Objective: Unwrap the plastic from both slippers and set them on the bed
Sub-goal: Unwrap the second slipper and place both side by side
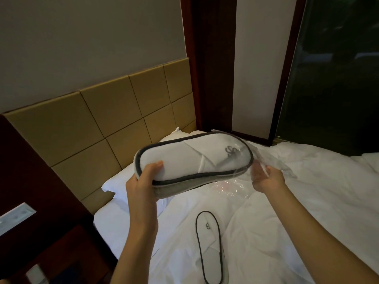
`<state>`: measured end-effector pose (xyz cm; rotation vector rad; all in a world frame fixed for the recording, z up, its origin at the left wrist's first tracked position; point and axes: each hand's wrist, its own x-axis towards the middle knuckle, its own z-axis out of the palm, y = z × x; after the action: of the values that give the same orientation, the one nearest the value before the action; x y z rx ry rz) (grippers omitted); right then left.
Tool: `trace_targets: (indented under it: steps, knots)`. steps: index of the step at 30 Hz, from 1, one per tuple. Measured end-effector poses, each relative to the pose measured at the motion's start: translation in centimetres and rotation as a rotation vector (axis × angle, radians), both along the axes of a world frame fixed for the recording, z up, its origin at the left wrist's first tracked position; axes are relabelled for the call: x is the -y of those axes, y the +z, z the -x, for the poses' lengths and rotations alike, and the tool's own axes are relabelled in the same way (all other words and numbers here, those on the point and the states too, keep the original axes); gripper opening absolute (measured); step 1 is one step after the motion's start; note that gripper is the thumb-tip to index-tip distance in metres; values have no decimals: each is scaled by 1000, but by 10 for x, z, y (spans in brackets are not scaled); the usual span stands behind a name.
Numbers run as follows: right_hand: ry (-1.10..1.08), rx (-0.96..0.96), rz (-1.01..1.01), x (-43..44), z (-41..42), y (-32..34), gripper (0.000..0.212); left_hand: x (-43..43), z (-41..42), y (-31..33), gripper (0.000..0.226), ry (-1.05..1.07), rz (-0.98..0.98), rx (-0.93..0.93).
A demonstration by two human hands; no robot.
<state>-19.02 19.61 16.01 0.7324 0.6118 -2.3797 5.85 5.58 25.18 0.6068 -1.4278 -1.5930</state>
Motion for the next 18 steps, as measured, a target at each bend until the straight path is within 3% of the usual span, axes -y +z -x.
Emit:
trace_targets:
  steps: [10, 14, 18]
  knots:
    - [-210, 169, -35, -19, 22, -19, 34, 9, -4, 4, 18, 38, -199, -180]
    - [-289, 206, -72, -26, 28, -32, 37, 10, 0, 2, 34, 57, -276, -225]
    - [-302, 188, -163, -27, 28, -48, 39, 4, 11, -3, 17, -7, -317, -238]
